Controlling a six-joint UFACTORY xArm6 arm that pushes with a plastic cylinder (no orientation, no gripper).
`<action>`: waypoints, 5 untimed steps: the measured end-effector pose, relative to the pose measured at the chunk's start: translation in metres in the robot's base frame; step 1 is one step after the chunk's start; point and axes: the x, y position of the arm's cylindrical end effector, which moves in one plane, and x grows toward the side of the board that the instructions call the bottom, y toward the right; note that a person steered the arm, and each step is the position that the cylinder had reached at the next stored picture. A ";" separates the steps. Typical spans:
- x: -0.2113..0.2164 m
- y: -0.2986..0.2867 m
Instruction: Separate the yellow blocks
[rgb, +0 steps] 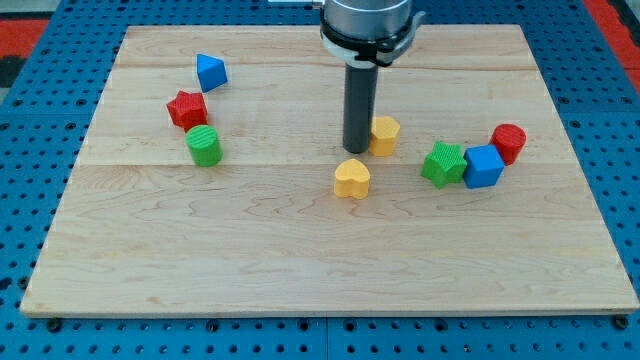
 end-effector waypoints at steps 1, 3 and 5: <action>0.038 0.017; -0.008 0.017; -0.045 -0.016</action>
